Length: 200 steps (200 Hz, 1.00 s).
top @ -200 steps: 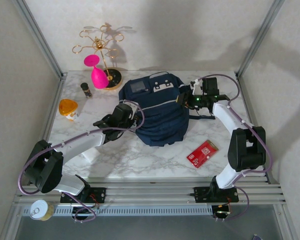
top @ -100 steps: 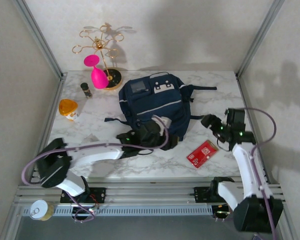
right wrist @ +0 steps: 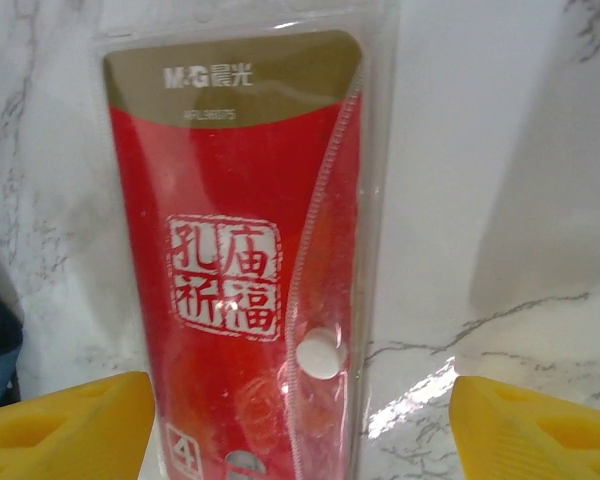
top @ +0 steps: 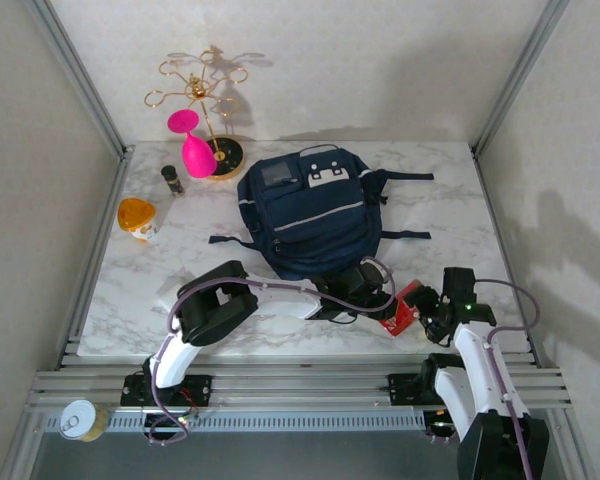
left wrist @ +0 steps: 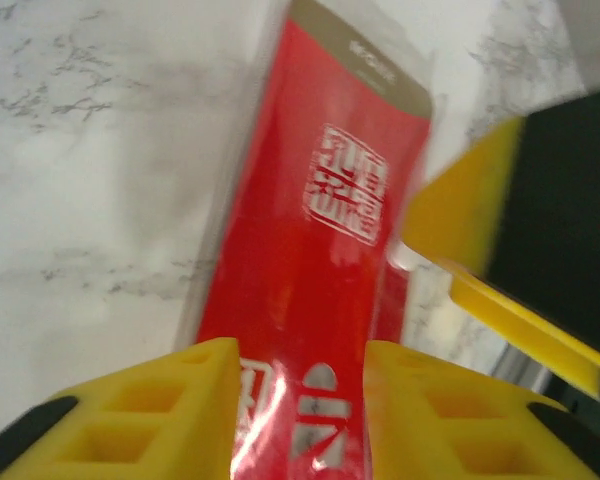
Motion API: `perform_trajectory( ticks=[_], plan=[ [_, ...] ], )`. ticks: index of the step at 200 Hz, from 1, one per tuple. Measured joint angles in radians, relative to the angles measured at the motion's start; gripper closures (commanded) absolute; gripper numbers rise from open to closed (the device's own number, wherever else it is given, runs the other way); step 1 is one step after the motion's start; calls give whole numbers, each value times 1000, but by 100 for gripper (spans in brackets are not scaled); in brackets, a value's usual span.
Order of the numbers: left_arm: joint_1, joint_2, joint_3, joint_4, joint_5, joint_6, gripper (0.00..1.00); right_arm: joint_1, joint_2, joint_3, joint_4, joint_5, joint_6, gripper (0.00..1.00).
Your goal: Pack books, pencil case, and school supplies into a backpack
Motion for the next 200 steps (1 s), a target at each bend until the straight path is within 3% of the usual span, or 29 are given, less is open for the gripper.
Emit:
perform_trajectory(
  ticks=[58,96,129,200],
  plan=[
    [11,90,69,0,-12,-22,96,-46,10,-33,32,-57,-19,34],
    [21,92,57,24,-16,-64,98,-47,13,-41,148,-218,-55,41],
    [30,92,52,39,-17,-87,98,-50,8,-40,190,-269,-87,45],
    [32,92,54,37,-28,-97,90,-66,-11,-37,161,-262,-120,89]
  ],
)
